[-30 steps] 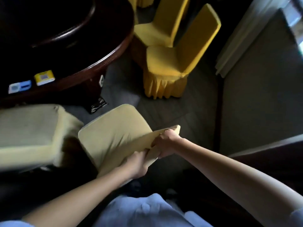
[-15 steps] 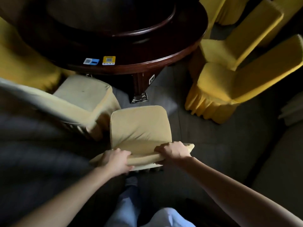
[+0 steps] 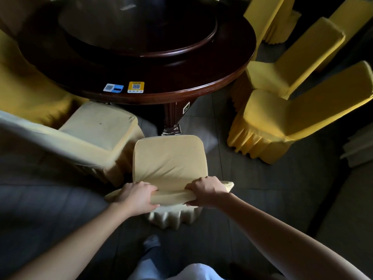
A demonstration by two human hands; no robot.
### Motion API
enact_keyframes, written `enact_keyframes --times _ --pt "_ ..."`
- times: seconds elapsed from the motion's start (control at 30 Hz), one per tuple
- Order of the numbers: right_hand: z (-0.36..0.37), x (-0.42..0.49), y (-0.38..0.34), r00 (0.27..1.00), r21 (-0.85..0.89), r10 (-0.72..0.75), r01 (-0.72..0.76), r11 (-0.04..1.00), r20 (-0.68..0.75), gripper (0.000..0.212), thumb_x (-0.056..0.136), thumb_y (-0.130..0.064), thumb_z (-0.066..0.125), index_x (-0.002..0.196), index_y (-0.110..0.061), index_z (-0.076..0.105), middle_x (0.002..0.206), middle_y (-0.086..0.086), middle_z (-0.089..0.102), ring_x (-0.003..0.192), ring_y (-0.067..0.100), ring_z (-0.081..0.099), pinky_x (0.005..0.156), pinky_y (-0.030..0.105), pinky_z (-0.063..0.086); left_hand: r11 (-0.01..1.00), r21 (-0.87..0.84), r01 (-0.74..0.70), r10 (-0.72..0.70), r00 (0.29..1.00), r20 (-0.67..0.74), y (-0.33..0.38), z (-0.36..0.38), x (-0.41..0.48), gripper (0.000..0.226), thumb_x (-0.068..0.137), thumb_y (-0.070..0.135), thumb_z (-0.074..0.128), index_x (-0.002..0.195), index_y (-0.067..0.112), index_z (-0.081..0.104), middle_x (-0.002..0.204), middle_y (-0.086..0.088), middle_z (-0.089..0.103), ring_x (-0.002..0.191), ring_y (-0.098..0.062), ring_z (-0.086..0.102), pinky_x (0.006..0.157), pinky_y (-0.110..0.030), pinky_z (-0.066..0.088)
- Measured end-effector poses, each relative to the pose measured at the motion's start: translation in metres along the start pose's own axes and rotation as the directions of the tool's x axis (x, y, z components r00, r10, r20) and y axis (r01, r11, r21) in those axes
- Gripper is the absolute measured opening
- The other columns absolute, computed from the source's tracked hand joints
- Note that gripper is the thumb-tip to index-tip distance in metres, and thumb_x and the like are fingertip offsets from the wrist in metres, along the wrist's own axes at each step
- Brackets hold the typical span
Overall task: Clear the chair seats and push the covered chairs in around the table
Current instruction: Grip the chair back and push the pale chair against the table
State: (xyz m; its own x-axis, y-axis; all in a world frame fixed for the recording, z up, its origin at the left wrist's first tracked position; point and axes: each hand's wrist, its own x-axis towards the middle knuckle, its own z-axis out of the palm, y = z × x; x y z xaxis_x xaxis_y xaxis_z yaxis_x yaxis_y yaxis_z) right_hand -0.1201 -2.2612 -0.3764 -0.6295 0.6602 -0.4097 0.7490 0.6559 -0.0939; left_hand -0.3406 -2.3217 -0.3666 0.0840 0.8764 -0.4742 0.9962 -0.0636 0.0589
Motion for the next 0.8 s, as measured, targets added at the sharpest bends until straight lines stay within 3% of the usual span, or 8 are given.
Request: enact_keyframes --times 0.13,0.37,0.8 --pt "-0.014 0.033 0.005 0.999 -0.005 0.032 -0.032 0.999 -0.018 0.047 0.077 -0.062 0.061 0.115 -0.034 0.059 0.103 -0.003 0.069 0.094 0.026 0.064 0.067 0.031 0.039 1.000 -0.010 -0.018 0.018 0.999 -0.030 -0.024 -0.009 0.028 0.057 0.076 0.064 0.055 0.125 0.034 0.054 0.122 0.007 0.061 0.110 -0.021 0.059 0.086 -0.034 0.044" --pt "-0.031 0.088 -0.007 0.990 0.016 0.130 -0.129 0.992 -0.060 0.046 0.078 -0.063 0.058 0.115 -0.036 0.059 0.100 -0.004 0.069 0.092 0.023 0.063 0.070 0.032 0.045 0.995 -0.006 -0.103 0.102 0.992 -0.076 -0.083 -0.027 0.074 0.048 0.072 0.064 0.055 0.108 0.033 0.059 0.112 0.006 0.066 0.102 -0.023 0.062 0.083 -0.036 0.047" --pt "-0.046 0.131 -0.019 0.988 0.028 0.134 -0.132 0.991 -0.079 0.049 0.082 -0.063 0.055 0.124 -0.039 0.052 0.110 -0.010 0.063 0.099 0.021 0.061 0.075 0.032 0.045 0.973 0.105 -0.206 0.218 0.969 -0.119 -0.139 -0.040 0.112 0.044 0.074 0.069 0.055 0.095 0.030 0.058 0.100 0.004 0.067 0.091 -0.021 0.063 0.073 -0.032 0.044"
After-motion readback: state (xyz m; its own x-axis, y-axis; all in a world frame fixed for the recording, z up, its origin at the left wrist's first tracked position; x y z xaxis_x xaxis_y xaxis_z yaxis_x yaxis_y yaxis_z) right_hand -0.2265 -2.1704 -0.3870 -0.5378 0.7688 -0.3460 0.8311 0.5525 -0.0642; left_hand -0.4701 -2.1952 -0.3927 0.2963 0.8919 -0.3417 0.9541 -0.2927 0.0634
